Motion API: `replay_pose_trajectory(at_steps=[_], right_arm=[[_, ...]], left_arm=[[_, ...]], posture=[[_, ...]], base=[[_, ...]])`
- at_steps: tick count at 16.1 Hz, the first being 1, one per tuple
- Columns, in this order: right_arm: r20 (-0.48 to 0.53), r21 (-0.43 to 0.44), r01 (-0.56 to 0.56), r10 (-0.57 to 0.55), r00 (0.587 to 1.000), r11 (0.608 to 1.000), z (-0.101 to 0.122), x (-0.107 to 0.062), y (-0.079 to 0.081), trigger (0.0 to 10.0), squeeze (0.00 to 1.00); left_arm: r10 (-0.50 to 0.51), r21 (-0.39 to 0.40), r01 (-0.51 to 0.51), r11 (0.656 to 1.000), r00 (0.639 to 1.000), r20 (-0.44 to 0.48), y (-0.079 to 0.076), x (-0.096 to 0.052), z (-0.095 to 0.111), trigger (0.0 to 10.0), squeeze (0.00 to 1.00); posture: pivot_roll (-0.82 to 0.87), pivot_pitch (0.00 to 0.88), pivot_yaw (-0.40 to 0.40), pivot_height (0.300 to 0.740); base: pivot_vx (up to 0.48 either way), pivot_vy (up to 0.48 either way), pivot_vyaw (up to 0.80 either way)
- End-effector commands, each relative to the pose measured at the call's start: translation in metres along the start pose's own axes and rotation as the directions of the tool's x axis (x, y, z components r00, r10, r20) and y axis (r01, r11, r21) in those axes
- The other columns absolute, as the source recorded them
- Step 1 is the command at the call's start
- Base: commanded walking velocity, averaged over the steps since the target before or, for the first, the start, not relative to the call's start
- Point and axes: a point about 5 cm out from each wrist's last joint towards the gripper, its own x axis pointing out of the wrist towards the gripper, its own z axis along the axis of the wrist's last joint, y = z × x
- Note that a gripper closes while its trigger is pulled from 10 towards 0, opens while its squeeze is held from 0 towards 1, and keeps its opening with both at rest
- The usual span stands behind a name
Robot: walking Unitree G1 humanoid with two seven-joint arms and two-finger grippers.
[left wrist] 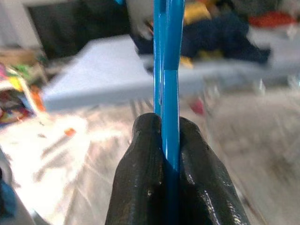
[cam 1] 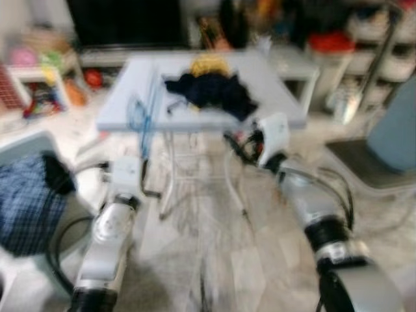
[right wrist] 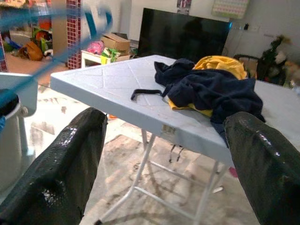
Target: Hang hanger
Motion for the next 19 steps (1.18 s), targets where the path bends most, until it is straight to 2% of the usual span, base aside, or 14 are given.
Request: replay_pose_trajectory(at_steps=[1, 3, 5, 7, 8, 9, 11, 12, 13, 14, 15, 17, 18, 19], right_arm=[[0.008, -0.061, -0.034, 0.035, 0.999, 0.998, 0.003, 0.002, 0.003, 10.0, 0.00], [0.005, -0.080, -0.077, 0.078, 0.997, 0.994, 0.002, 0.002, 0.004, 10.0, 0.00], [-0.045, -0.181, -0.200, 0.195, 0.980, 0.963, -0.003, -0.005, 0.003, 10.0, 0.00], [-0.142, -0.300, -0.348, 0.319, 0.937, 0.888, -0.011, -0.016, 0.001, 10.0, 0.00], [-0.214, -0.309, -0.475, 0.426, 0.879, 0.824, -0.016, -0.025, -0.002, 10.0, 0.00], [-0.256, -0.324, -0.541, 0.478, 0.840, 0.776, -0.017, -0.031, -0.004, 10.0, 0.00], [-0.345, -0.337, -0.638, 0.540, 0.768, 0.692, -0.019, -0.039, -0.010, 10.0, 0.00], [-0.420, -0.341, -0.711, 0.577, 0.701, 0.615, -0.021, -0.046, -0.014, 10.0, 0.00], [-0.460, -0.349, -0.742, 0.585, 0.668, 0.573, -0.022, -0.049, -0.015, 10.0, 0.00], [-0.525, -0.338, -0.801, 0.608, 0.596, 0.494, -0.024, -0.055, -0.018, 10.0, 0.00], [-0.547, -0.315, -0.826, 0.622, 0.561, 0.468, -0.025, -0.058, -0.019, 10.0, 0.00], [-0.577, -0.296, -0.861, 0.641, 0.507, 0.414, -0.025, -0.061, -0.019, 10.0, 0.00], [-0.621, -0.281, -0.890, 0.639, 0.454, 0.358, -0.026, -0.063, -0.019, 10.0, 0.00], [-0.637, -0.269, -0.899, 0.636, 0.435, 0.346, -0.027, -0.063, -0.020, 5.1, 0.00]], left_arm=[[-0.063, 0.025, 0.064, 0.998, 0.997, -0.051, -0.001, 0.002, -0.005, 10.0, 0.00], [-0.113, 0.027, 0.116, 0.993, 0.990, -0.081, -0.002, 0.000, -0.011, 10.0, 0.00], [-0.245, 0.041, 0.253, 0.967, 0.959, -0.144, -0.004, -0.006, -0.021, 10.0, 0.00], [-0.400, 0.052, 0.416, 0.908, 0.897, -0.189, -0.011, -0.015, -0.027, 10.0, 0.00], [-0.497, 0.060, 0.527, 0.848, 0.830, -0.253, -0.016, -0.023, -0.035, 10.0, 0.00], [-0.552, 0.073, 0.590, 0.804, 0.787, -0.277, -0.019, -0.028, -0.040, 10.0, 0.00], [-0.629, 0.047, 0.666, 0.744, 0.723, -0.287, -0.023, -0.032, -0.041, 10.0, 0.00], [-0.688, 0.054, 0.729, 0.682, 0.666, -0.288, -0.029, -0.034, -0.040, 10.0, 0.00], [-0.711, 0.055, 0.751, 0.658, 0.643, -0.285, -0.032, -0.034, -0.039, 10.0, 0.00], [-0.741, 0.095, 0.786, 0.610, 0.609, -0.281, -0.037, -0.034, -0.036, 10.0, 0.00], [-0.766, 0.098, 0.811, 0.577, 0.578, -0.282, -0.041, -0.034, -0.035, 10.0, 0.00], [-0.793, 0.096, 0.838, 0.537, 0.540, -0.282, -0.045, -0.034, -0.033, 10.0, 0.00], [-0.826, 0.119, 0.877, 0.466, 0.480, -0.296, -0.049, -0.035, -0.033, 10.0, 0.00], [-0.829, 0.133, 0.882, 0.452, 0.470, -0.303, -0.050, -0.035, -0.033, 10.0, 0.00]], posture=[[-0.04, 0.000, -0.009, 0.740], [-0.04, 0.000, -0.009, 0.740], [-0.04, 0.000, -0.012, 0.740], [-0.04, 0.000, -0.016, 0.740], [-0.04, 0.000, -0.016, 0.740], [-0.04, 0.000, -0.014, 0.740], [-0.05, 0.000, -0.006, 0.740], [-0.06, 0.000, 0.001, 0.740], [-0.06, 0.000, 0.009, 0.740], [-0.07, 0.000, 0.014, 0.740], [-0.07, 0.000, 0.020, 0.740], [-0.08, 0.000, 0.027, 0.740], [-0.08, 0.000, 0.033, 0.740], [-0.08, 0.000, 0.033, 0.740]], base=[[0.000, 0.000, 0.00], [0.000, 0.000, 0.00], [0.000, 0.000, 0.00], [0.000, 0.000, 0.00], [0.000, 0.000, 0.00], [0.000, 0.000, 0.00], [0.000, 0.000, 0.00], [0.000, 0.000, 0.00], [0.000, 0.000, 0.00], [0.000, 0.000, 0.00], [0.000, 0.000, 0.00], [0.000, 0.000, 0.00], [0.000, 0.000, 0.00], [0.000, 0.000, 0.00]])
